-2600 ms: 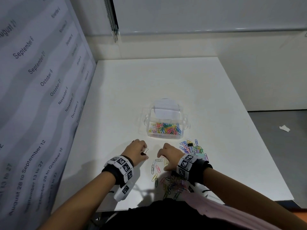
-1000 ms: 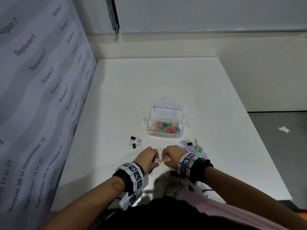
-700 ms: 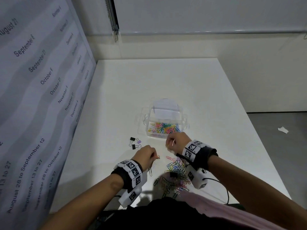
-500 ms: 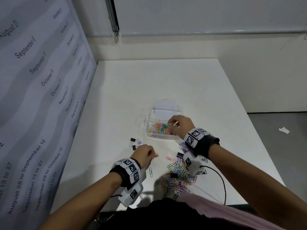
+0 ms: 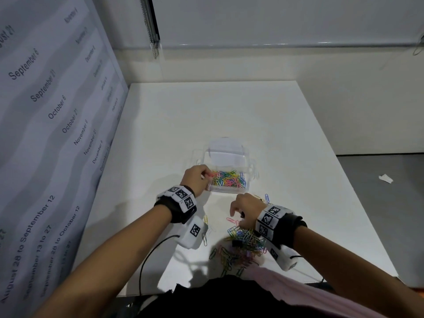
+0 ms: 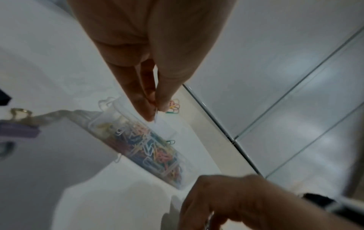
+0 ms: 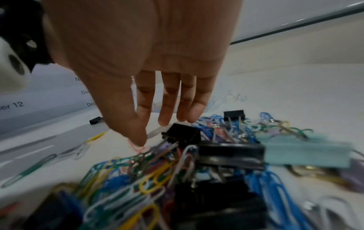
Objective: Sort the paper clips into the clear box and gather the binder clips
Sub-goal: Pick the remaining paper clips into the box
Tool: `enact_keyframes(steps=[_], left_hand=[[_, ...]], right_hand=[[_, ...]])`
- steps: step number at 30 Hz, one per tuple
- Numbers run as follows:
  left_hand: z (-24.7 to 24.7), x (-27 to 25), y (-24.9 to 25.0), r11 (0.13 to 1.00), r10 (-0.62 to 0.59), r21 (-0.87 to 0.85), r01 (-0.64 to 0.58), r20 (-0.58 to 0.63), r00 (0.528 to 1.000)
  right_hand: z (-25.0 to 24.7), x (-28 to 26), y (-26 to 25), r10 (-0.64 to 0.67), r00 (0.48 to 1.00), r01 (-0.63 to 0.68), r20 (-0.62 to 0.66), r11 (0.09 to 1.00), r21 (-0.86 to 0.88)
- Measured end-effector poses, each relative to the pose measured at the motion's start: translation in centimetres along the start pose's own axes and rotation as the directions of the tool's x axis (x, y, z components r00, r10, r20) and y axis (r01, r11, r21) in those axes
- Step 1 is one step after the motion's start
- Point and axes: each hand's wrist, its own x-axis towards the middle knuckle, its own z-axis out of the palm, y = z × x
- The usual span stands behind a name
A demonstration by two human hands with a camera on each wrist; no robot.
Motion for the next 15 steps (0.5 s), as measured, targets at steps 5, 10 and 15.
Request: enact_keyframes(steps=[5, 10, 15], left_hand=[[0.4, 0.7, 0.3, 0.990, -0.116, -0.092, 0.112, -0.049, 0.992], [0.5, 0.0, 0.2, 0.993, -0.114, -0.031, 0.114, 0.016, 0.993], [0.2, -1.3, 0.0, 0.999, 0.028, 0.016, -0.029, 0.043, 0.999]], right_hand=[[0.1, -0.6, 1.6, 0.086, 0.996, -0.086, -0.008, 0.995, 0.058], [-0.1, -0.8, 2.5, 0.149, 0.985, -0.143, -0.089, 0.987, 0.067], [-0.4, -0.6, 1.6, 0.079, 0.992, -0.077, -0.101, 0.997, 0.027]])
